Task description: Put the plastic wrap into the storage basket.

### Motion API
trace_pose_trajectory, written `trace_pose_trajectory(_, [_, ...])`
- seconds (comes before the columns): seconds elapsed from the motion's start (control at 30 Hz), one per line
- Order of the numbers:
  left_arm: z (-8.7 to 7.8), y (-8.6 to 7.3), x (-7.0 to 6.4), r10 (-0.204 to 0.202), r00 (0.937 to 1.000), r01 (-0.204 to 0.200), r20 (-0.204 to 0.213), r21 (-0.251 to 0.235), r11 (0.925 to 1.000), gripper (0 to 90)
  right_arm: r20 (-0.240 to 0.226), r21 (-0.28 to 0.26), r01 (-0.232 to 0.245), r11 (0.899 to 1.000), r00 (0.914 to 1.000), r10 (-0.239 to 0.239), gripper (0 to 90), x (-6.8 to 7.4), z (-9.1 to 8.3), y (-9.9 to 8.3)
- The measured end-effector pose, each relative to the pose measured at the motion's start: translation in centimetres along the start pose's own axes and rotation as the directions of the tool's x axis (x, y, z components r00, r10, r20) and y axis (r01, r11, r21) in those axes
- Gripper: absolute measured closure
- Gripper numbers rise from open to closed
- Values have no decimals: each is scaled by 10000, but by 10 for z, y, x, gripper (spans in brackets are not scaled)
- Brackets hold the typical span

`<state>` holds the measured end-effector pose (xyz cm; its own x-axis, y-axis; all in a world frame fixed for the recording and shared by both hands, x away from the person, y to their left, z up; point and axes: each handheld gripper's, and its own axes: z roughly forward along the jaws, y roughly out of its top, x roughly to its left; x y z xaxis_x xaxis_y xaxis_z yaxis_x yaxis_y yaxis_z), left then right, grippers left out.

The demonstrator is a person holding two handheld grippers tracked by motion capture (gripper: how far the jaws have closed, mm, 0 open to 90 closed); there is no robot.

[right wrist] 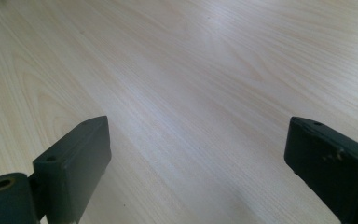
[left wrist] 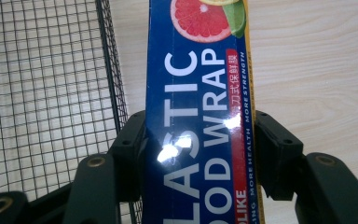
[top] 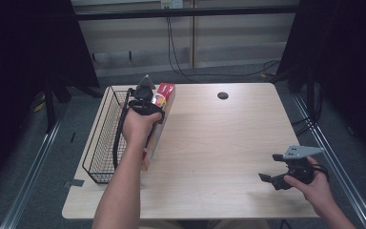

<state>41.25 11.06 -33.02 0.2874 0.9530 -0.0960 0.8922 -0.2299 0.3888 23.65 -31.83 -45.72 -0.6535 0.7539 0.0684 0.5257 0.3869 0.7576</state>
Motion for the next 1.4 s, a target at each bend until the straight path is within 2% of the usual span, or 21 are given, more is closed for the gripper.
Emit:
trace_pose_trajectory(0.37, [-4, -4, 9, -335, 9994, 334, -101, -87, 9994, 444, -46, -39, 28, 10000, 10000, -28, 70, 1, 1, 0])
trace_pose_trajectory(0.7, [-11, -7, 20, -688, 9970, 679, -358, -257, 9974, 444, -49, 19, 11, 10000, 10000, -11, 70, 1, 1, 0])
trace_pose_trajectory(0.93, [-13, -10, 27, -789, 9958, 779, -458, -249, 9967, 444, -89, 31, 37, 10000, 10000, -36, 70, 1, 2, 0])
trace_pose_trajectory(1.0, [-13, -11, 29, -940, 9947, 930, -409, -275, 9953, 444, -97, 39, 35, 10000, 9999, -34, 70, 1, 2, 0])
trace_pose_trajectory(1.4, [-15, -15, 39, -1110, 9921, 1096, -584, -266, 9936, 443, -103, 44, 49, 10000, 9999, -49, 70, 1, 3, 1])
